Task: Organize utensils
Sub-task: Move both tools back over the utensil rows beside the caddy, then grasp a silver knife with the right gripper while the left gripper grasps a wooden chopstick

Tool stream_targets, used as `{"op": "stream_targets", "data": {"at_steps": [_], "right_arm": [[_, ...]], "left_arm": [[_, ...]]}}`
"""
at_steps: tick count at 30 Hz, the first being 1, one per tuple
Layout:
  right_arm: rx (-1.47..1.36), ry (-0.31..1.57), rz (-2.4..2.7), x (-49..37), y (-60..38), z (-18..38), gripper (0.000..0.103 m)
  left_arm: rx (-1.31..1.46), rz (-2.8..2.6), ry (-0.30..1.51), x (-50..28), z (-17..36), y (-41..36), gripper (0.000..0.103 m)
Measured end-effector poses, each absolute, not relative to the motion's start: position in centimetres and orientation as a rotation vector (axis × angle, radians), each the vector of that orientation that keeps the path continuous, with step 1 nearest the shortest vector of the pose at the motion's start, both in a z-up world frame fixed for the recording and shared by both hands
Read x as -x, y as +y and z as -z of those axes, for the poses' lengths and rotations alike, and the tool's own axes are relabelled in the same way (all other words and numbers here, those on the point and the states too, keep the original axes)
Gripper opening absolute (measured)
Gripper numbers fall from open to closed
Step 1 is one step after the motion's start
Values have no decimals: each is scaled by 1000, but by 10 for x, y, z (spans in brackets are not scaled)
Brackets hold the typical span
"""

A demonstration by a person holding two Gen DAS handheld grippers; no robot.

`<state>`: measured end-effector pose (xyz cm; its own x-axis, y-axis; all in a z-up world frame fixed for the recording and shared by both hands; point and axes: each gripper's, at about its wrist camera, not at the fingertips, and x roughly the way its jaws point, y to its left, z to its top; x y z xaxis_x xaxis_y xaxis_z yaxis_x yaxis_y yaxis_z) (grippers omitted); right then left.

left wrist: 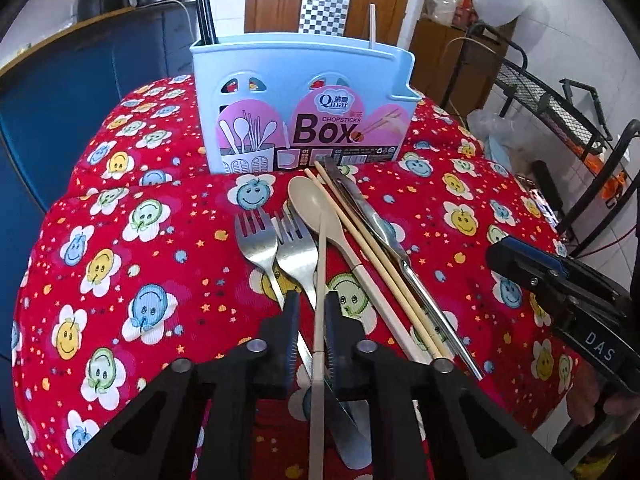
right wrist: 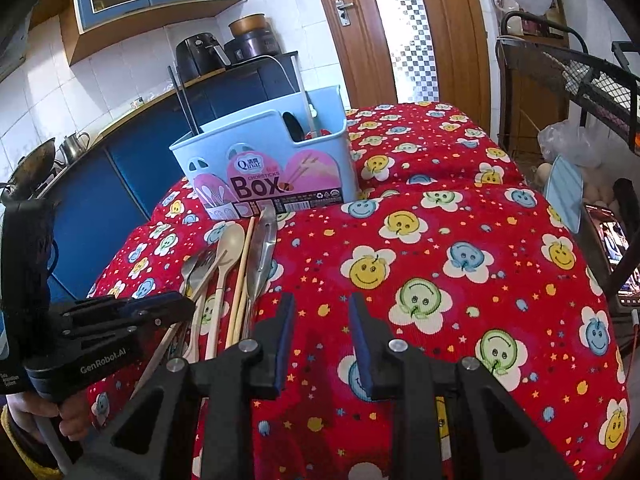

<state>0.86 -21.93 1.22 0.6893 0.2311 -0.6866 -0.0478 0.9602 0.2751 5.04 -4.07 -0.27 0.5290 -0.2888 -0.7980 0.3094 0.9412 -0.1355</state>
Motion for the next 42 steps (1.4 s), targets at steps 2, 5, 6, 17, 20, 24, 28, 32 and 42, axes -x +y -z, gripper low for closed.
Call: {"op": "stream_targets", "data": {"at_steps": [2, 5, 6, 17, 20, 24, 28, 32, 42], "right_arm": [[-246, 797, -158, -9, -219, -12, 30], [-246, 799, -161, -8, -219, -12, 30], [-245, 800, -162, -8, -219, -12, 30], [-208, 833, -202, -13, -204, -16, 30], [-193, 870, -236, -18, -197, -15, 30], [-164, 920, -269, -24, -187, -13, 30], [-150, 989, -295, -31, -180, -7, 30], [-118, 1035, -297, -37, -174, -1, 30], [-49, 1096, -296, -64, -164, 0, 30]], "left_arm": [[-13, 373, 955, -50, 4, -41, 5], [-7, 372, 945, -49, 4, -40, 5], [3, 374, 943, -48, 4, -40, 5], [42, 273, 874, -49, -19, -3, 5], [54, 230, 891, -52, -16, 11, 5], [67, 189, 920, -57, -7, 24, 5], [72, 160, 935, -60, 0, 35, 5], [79, 151, 940, -62, 3, 37, 5], [83, 198, 1012, -77, 11, 41, 7]]}}
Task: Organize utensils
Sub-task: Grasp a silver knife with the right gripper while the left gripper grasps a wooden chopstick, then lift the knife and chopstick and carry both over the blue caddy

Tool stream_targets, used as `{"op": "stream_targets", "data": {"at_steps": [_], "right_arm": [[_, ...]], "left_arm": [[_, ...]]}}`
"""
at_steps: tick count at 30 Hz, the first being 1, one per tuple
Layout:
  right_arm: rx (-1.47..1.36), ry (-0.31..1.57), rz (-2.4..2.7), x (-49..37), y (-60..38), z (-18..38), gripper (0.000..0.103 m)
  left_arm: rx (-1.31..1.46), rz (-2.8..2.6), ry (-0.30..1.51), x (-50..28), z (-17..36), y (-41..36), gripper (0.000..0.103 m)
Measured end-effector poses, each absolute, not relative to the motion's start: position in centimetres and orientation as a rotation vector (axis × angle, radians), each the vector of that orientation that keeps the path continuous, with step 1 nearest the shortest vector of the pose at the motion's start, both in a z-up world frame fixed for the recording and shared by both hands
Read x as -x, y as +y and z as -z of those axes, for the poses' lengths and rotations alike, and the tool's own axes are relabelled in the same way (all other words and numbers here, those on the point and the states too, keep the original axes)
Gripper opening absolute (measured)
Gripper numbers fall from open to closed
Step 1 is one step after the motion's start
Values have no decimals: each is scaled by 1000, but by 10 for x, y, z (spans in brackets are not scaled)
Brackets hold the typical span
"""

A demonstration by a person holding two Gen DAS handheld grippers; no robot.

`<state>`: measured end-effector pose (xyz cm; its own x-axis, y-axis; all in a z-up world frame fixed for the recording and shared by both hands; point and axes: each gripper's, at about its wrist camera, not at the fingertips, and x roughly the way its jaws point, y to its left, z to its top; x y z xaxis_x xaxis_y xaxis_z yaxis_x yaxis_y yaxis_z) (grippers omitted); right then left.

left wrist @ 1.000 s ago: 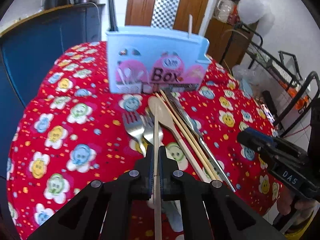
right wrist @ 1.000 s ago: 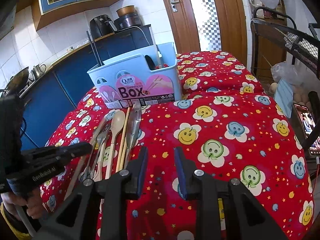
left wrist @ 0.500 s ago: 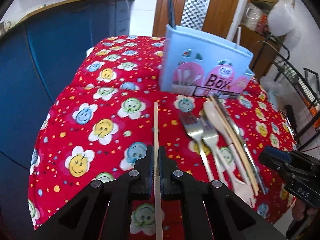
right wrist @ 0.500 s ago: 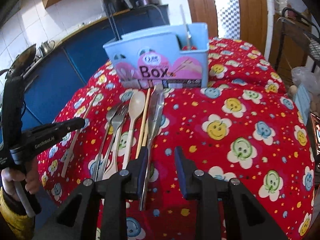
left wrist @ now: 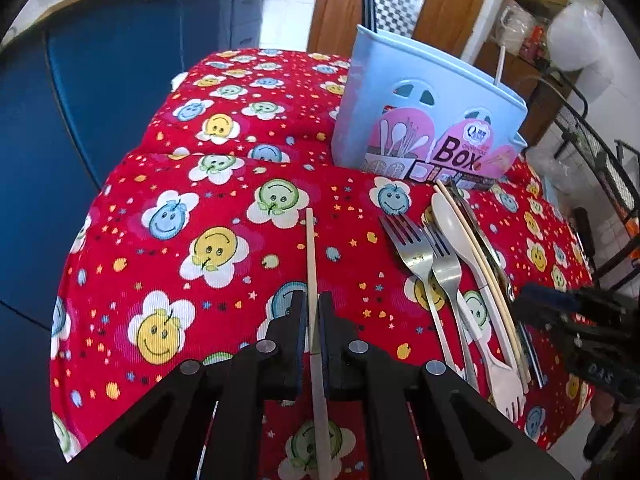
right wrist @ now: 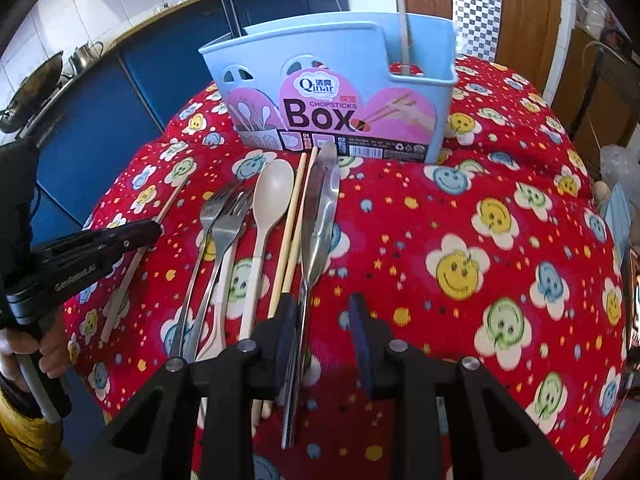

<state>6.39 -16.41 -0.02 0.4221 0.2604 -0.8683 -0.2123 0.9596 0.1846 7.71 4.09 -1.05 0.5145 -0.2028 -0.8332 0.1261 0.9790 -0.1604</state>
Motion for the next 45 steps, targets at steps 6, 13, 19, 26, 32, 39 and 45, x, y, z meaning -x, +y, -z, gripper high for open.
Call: {"op": "stream_targets", "data": {"at_steps": [6, 13, 19, 26, 32, 39, 45], "right_arm": [[-19, 1135, -290, -88, -160, 0, 30], [-47, 1172, -294, -109, -163, 1, 30], [-98, 1208, -313, -131, -169, 2, 24], [-65, 1227, -318, -149, -164, 2, 17], [-50, 1215, -304, -154, -161, 2, 8], [-158, 1127, -336, -134, -183, -6, 7], [-254, 973, -378, -102, -193, -32, 6]], "left_arm": [[69, 220, 1054, -88, 10, 43, 9], [56, 228, 1085, -103, 9, 45, 9], [41, 231, 1090, -112, 9, 44, 9], [28, 240, 1106, -122, 9, 43, 9], [10, 231, 1104, -125, 8, 40, 6], [95, 256, 1024, -108, -2, 46, 4], [129, 271, 856, -83, -32, 39, 4]]}}
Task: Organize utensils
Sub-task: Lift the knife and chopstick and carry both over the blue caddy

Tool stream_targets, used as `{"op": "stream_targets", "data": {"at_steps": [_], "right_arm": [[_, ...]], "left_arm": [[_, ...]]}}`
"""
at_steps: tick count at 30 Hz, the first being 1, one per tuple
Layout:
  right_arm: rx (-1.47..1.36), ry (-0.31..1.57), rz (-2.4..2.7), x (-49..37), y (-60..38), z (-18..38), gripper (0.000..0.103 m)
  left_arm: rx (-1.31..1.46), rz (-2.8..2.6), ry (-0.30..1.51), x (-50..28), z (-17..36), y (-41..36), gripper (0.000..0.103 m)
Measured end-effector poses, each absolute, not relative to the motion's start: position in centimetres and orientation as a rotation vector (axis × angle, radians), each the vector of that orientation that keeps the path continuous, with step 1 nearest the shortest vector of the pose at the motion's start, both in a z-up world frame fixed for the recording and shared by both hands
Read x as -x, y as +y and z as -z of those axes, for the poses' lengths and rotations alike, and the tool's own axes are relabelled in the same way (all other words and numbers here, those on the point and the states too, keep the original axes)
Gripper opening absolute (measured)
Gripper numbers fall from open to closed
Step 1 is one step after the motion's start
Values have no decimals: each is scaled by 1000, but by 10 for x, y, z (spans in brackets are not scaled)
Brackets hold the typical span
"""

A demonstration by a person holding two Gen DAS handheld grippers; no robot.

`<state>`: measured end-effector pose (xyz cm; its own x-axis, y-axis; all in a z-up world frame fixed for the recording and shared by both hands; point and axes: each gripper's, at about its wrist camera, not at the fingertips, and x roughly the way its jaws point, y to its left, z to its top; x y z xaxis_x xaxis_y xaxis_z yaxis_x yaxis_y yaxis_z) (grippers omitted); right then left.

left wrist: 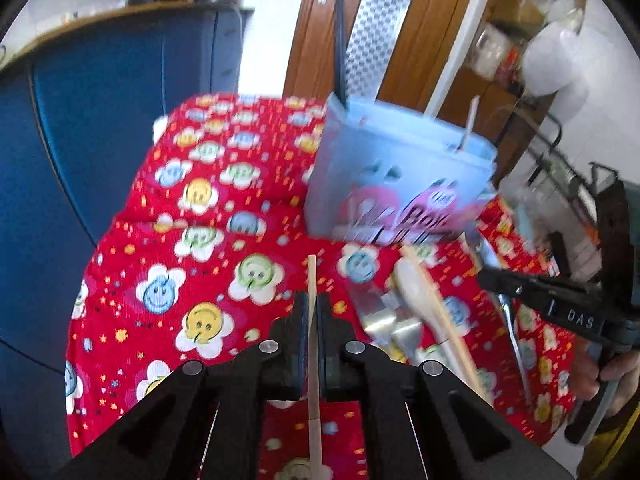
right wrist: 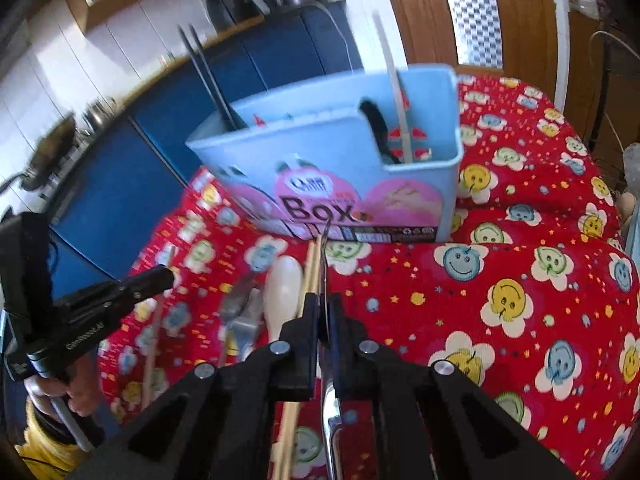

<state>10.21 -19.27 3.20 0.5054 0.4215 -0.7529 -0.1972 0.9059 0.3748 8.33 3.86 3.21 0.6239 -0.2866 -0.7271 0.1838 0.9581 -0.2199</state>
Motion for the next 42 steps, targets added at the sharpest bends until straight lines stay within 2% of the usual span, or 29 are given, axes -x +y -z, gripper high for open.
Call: {"op": "stream_targets", "data": {"at_steps": [9, 17, 33, 42], "right_arm": [[-295, 746, -362, -70, -198, -68, 6], [-303, 545, -336, -66, -210, -105, 6], [-298, 395, -333, -124, -220, -137, 6], [-311, 272, -288, -159, -224, -144, 6]], "left_arm": [[121, 308, 653, -69, -82, 20, 4], [142, 300, 565, -90, -117, 13, 4], [190, 281, 393, -160, -171, 5, 4], [145, 211, 260, -183, -171, -8, 4]]}}
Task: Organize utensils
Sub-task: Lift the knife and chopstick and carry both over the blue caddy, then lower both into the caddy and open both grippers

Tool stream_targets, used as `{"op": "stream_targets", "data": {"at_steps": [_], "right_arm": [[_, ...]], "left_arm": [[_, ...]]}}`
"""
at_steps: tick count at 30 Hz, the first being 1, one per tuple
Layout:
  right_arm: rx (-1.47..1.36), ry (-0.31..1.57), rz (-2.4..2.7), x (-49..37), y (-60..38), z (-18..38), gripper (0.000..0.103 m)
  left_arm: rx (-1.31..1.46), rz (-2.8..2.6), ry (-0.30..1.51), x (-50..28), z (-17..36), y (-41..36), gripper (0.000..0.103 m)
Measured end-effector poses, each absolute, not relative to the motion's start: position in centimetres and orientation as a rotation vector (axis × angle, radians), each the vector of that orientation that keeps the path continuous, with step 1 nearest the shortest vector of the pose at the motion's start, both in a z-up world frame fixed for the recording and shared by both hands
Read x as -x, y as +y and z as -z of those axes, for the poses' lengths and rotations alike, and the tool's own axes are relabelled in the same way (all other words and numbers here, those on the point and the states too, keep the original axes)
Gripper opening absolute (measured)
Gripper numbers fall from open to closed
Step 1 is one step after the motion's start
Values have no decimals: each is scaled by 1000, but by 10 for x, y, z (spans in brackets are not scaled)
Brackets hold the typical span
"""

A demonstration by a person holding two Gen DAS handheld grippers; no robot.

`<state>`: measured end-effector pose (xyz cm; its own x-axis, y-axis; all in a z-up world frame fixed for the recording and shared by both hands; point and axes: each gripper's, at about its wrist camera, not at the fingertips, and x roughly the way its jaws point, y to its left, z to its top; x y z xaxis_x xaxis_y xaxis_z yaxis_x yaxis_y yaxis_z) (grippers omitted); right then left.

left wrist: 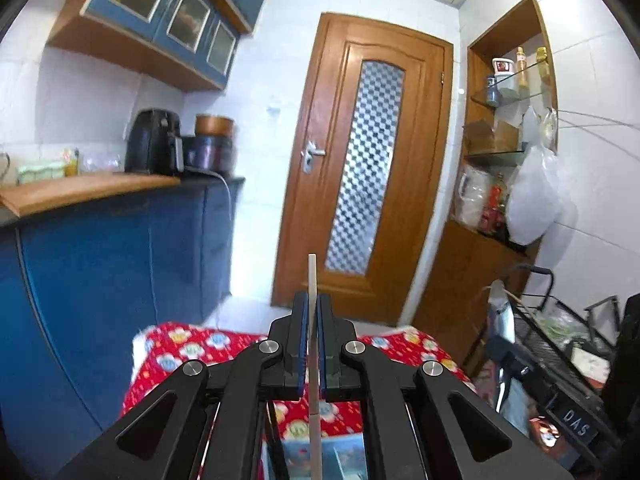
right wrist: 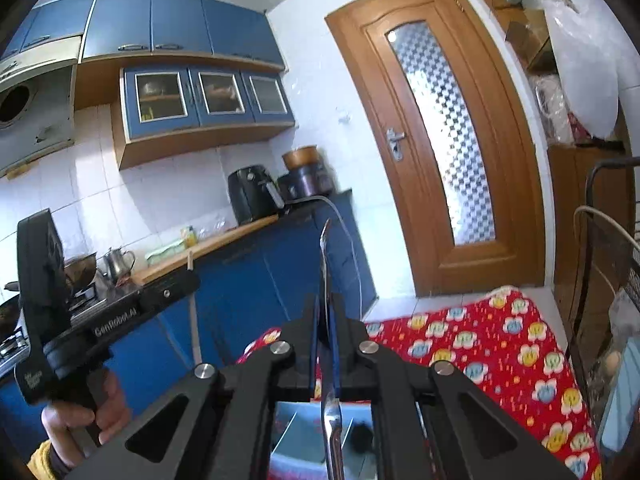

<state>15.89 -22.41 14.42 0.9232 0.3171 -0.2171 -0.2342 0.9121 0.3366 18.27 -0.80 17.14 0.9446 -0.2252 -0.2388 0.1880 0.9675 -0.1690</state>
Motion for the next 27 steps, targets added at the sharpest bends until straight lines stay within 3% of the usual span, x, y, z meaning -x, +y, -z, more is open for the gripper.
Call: {"op": "stream_targets", "data": {"at_steps": [16, 27], "right_arm": [[-313, 215, -246, -193, -225, -106, 7], [-295, 246, -248, -191, -222, -88, 7]], "left_arm": [[127, 156, 320, -214, -110, -16, 4], [125, 162, 343, -211, -96, -19, 4]]}}
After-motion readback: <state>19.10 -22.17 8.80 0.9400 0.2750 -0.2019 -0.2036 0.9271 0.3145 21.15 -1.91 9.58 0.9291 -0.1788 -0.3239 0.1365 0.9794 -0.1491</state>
